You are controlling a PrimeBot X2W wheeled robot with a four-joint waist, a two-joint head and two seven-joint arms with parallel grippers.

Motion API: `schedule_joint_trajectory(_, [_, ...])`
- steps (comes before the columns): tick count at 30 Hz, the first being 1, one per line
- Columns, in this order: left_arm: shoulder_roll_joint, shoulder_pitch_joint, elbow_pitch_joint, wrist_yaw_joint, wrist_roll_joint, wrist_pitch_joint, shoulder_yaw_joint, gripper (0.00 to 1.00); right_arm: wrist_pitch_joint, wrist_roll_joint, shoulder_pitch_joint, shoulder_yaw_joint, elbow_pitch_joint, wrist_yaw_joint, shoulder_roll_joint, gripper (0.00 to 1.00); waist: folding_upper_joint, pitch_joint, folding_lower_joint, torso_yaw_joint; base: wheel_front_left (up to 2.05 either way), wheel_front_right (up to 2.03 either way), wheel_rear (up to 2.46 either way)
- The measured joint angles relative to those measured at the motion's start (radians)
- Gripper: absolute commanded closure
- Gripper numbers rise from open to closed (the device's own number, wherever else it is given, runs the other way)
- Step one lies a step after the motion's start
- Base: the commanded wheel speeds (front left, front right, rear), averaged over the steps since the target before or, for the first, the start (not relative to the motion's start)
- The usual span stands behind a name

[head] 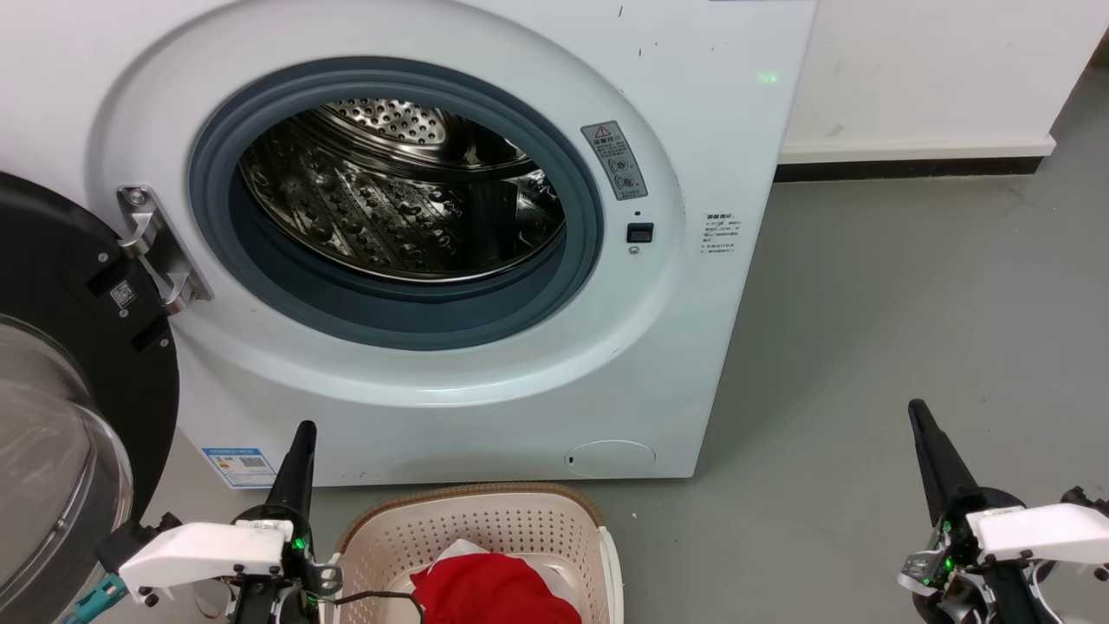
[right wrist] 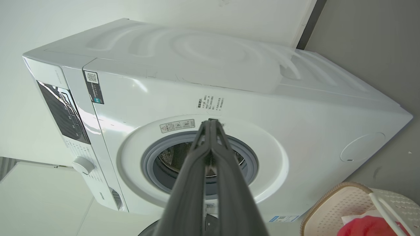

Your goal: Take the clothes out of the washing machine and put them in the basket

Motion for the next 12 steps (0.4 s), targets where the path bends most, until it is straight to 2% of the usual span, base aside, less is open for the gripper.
schedule_joint_trajectory(12, [-0.003,-0.007,0.009,-0.009,-0.105,0.026,0.010,1.00,0.013,0.107,-0.017,-0.013,0.019,0.000,0.002,1.00,0.0000,0.003,0.0000,0.001,0.00,0.00,0.00])
